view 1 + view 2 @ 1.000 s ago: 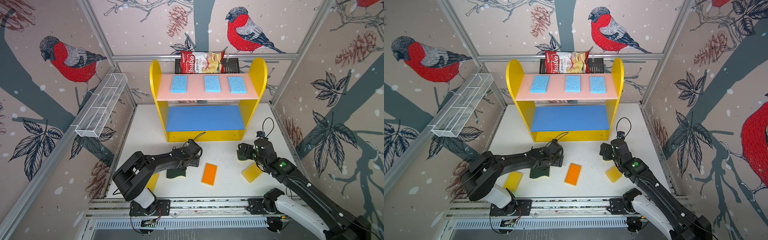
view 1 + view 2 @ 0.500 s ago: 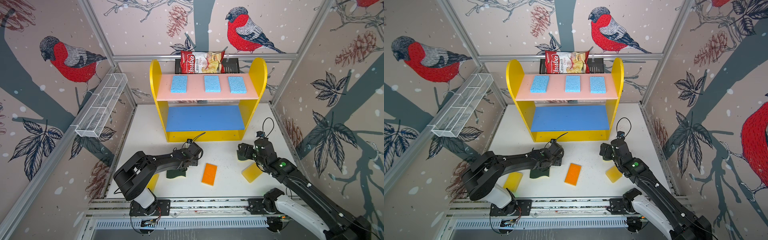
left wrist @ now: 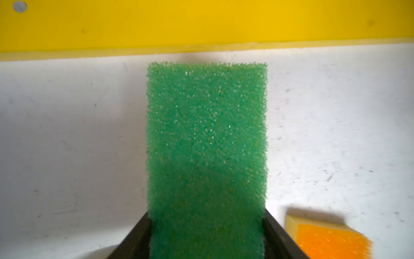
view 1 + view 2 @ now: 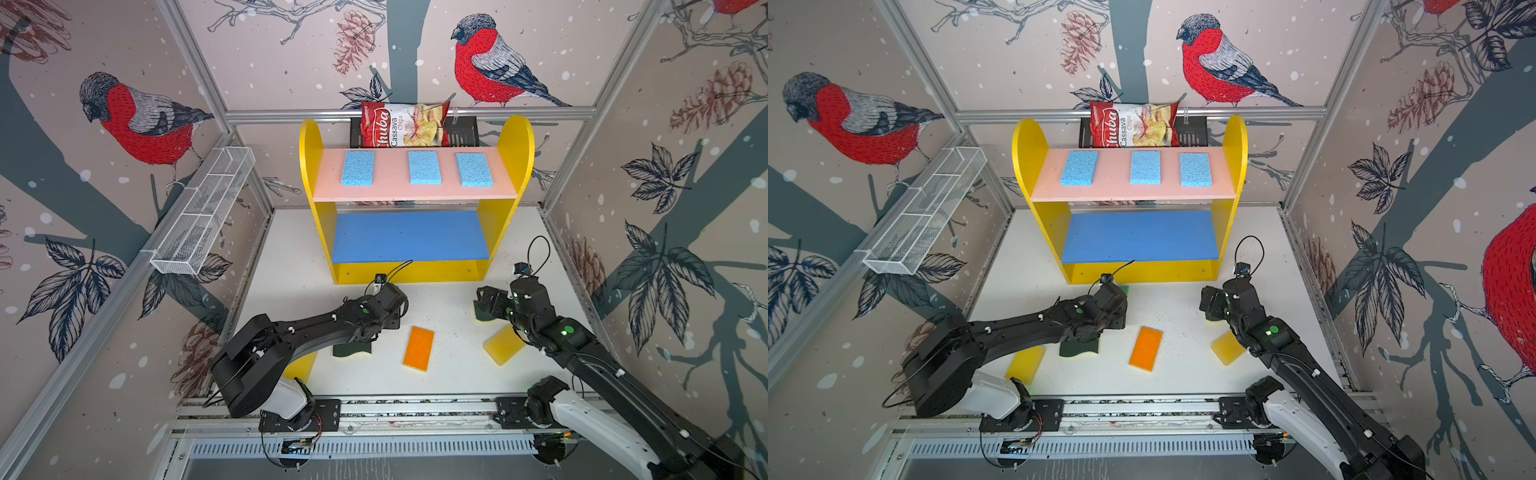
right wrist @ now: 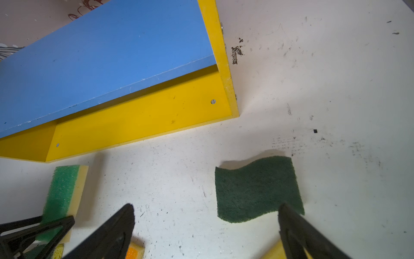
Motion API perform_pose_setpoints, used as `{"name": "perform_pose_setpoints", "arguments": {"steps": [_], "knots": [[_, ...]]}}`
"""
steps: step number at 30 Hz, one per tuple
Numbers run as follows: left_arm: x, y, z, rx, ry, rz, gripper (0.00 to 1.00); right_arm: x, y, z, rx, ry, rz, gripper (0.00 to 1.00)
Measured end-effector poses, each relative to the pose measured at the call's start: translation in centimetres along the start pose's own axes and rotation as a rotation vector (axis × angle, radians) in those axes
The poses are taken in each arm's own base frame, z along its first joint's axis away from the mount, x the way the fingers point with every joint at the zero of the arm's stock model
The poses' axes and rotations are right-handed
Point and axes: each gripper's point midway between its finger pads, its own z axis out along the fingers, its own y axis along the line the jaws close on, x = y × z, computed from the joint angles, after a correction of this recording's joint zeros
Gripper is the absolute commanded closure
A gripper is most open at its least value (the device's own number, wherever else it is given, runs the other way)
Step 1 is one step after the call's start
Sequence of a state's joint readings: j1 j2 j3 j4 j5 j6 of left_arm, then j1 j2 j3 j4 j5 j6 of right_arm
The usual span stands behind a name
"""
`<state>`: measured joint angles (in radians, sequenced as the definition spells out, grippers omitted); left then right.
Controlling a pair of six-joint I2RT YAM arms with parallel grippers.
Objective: Place and organize the cleaning sponges onto the shelf
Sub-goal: 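Lift the green-and-yellow sponge with the left gripper toward the blue shelf, then move the held sponge over the blue lower shelf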
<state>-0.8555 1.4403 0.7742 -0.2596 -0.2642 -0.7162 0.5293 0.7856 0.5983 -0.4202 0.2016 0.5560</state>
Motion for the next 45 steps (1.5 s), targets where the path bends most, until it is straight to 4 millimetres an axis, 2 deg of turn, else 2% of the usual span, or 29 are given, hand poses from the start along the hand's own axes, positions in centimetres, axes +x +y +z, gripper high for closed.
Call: {"name": "perform_pose_setpoints", "arguments": {"steps": [9,17,26,45], "knots": [[-3.9,-2.5,-3.7,0.102,-0.107,-0.058,0.35,-0.1,0.1,-0.2,-0.008,-0.005,0.002,0.0],[-7.6,-4.7,-5.2,0.123,-0.191,-0.066,0.35,0.0,0.3,-0.3,-0.022,-0.002,0.003,0.0],[-11.2,-6.4,-5.8,0.111,-0.27,-0.04,0.35,0.0,0.4,-0.3,-0.03,-0.002,0.003,0.0],[-15.0,-8.2,-4.3,0.05,-0.377,0.031,0.35,-0.7,1.1,-0.9,-0.064,-0.016,0.0,0.01]]}}
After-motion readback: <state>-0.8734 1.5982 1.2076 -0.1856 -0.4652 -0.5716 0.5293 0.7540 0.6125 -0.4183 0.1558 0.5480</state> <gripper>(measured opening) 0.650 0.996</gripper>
